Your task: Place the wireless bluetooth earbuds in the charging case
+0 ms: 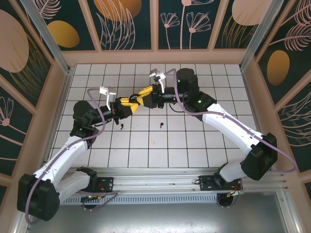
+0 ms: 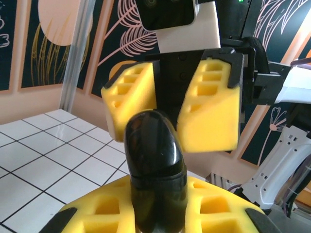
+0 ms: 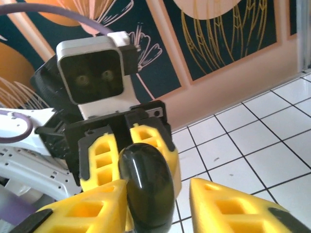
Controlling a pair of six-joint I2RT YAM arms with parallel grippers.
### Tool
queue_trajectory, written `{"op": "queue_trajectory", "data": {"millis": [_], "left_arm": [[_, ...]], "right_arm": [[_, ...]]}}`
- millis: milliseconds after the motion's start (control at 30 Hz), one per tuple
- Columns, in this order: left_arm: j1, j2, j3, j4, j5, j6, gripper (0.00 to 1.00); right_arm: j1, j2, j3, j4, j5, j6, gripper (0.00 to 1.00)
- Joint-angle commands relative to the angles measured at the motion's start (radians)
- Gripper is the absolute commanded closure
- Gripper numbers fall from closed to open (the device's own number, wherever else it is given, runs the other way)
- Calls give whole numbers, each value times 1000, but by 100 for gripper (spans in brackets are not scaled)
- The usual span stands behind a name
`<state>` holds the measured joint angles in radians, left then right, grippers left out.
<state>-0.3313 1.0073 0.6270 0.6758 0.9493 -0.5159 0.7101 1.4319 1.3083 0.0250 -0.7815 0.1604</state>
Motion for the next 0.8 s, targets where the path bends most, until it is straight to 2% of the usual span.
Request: {"op": "queue_trajectory", "data": {"millis": [0,333,400,600,767], "left_arm": [[-2,-59,-16,28,24,66,92],[-2,-129,-63,-20,-55,121,92],[-2,-152,-78,-52,-97,138,92],[-2,-250,-98,-195,-189,206,92],[-1,-349,-85,-342,-251,262,92]], "right_arm": [[-27,31,55,-34,113,45,58],[-35,77,101,-57,49,102,52],[-37,70,98,-60,83,131,51],[-81,100,64,-126,300,316,53],[-42,256,68,-176,297,449,59]]}}
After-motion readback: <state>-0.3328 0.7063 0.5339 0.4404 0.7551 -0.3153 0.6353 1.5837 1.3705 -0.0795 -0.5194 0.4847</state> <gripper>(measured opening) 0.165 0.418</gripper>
